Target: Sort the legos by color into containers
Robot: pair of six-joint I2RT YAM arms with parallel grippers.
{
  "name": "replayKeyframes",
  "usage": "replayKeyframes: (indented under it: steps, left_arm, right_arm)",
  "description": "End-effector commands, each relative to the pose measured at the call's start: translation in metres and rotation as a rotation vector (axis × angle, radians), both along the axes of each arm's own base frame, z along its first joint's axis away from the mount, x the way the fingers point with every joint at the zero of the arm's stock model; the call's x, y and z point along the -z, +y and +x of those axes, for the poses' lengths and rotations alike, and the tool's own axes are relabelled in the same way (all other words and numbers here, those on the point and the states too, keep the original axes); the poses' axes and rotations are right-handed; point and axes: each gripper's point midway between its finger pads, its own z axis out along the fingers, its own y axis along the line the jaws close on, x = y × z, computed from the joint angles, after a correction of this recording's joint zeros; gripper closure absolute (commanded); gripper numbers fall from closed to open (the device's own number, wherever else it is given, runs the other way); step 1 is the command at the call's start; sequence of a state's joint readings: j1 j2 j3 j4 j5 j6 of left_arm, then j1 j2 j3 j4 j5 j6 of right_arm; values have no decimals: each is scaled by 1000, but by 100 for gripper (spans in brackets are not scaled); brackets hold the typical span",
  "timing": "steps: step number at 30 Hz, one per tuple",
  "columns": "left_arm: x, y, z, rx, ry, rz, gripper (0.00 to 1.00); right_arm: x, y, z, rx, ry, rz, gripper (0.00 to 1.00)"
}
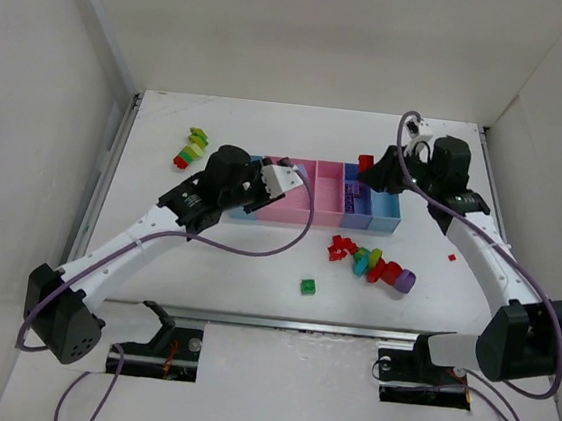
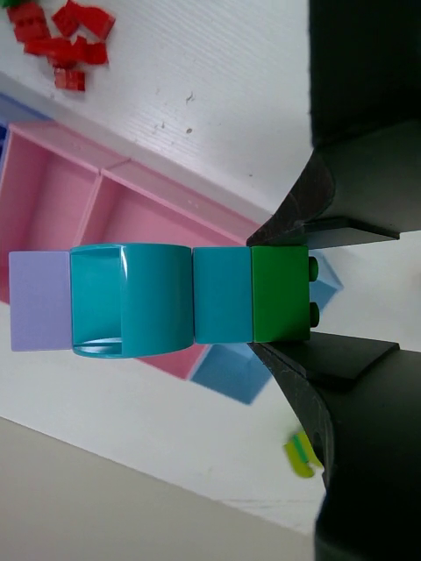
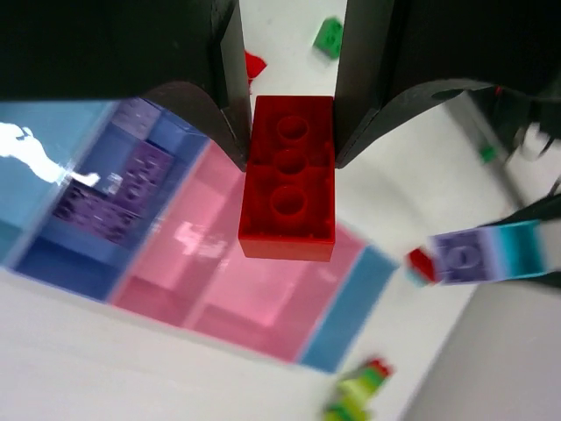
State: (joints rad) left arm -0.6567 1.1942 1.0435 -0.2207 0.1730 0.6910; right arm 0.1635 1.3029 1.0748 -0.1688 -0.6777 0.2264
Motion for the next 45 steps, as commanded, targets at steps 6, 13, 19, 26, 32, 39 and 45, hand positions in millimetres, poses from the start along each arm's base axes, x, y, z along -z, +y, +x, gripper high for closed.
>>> replayKeyframes:
  steps: [6,13,19,26,32,39,45]
  left_arm:
    - [7,19,3,-203,104,-116,100]
    - [11,21,5,-219,95,-113,100]
    - [14,21,5,-219,95,-112,100]
    - [13,21,5,-215,90,-106,100]
    - [17,22,5,-207,86,-88,100]
    - [16,18,0,-155,81,-81,100]
    - [-6,-1,-13,61,-18,-79,100]
  right_arm:
    - [34,-5,63,471,81,-123,100]
    - [73,30,78,479,171,-259,100]
    - [97,41,91,501,208,-281,100]
    - [118,64,93,414,254,-314,87]
    - [114,64,94,413,256,-316,38]
    - [55,57,87,380,129,-310,13]
    - [-33,85,26,-176,-166,-113,8]
